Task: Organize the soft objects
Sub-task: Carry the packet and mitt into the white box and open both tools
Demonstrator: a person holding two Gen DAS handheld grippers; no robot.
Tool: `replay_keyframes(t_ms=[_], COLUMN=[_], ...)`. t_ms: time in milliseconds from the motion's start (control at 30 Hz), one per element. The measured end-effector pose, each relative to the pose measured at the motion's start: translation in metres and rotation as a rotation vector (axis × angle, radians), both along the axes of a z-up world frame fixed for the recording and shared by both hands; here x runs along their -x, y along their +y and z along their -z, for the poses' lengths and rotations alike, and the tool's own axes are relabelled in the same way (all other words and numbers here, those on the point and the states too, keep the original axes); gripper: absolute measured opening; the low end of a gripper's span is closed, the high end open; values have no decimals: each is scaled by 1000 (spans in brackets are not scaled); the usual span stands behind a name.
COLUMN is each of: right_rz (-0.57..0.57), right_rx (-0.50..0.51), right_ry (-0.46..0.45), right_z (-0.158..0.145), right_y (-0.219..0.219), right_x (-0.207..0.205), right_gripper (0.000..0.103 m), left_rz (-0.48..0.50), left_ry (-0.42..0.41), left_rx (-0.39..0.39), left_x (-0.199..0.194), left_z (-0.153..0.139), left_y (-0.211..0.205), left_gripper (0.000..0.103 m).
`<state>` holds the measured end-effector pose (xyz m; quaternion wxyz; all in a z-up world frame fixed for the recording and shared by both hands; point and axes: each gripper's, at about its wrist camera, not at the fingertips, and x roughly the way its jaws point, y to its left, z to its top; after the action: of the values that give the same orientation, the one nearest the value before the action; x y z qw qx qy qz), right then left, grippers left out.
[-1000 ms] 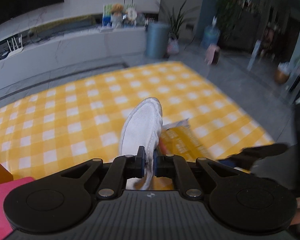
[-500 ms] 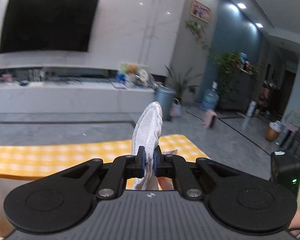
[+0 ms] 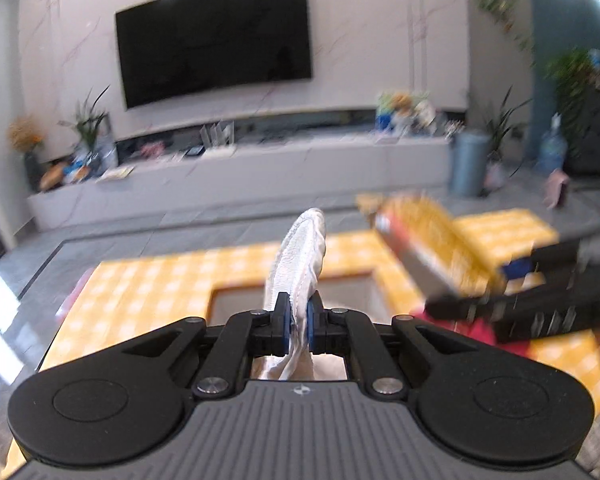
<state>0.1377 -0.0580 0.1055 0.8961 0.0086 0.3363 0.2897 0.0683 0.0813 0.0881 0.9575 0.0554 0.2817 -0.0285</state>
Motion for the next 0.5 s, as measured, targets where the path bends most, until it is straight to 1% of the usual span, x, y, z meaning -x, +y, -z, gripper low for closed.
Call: replay_keyframes(t_ms=[133,267,300,367,400,433,467,500], right_rz=[1,-22,-27,-29,-30,-32,-32,-36], right_rx=[72,101,116,137,141,144,146,149], right_ry=[-19,-1,0,1,5,9,13,16], right_z=[5,11,12,15,17,18,19,20], right_y=[24,37,40,43,45,47,49,51], right_x=[-6,-5,-6,-6,-7,-10,-10,-9], right_gripper=[58,58,58,58,58,58,58,58], left_rz=[9,24,26,32,41,44,36,8], left_ry=[79,92,79,59,58,54,37,11], left_rx=[29,89,106,148,174,195,202,184], left_x=[-3,-3,2,9,10,13,15,21], left_z=[34,50,51,58,60,61,57,55], left_y=[-1,-1,3,20,23,26,33,33], left_gripper=[9,10,13,39,71,91,90,90])
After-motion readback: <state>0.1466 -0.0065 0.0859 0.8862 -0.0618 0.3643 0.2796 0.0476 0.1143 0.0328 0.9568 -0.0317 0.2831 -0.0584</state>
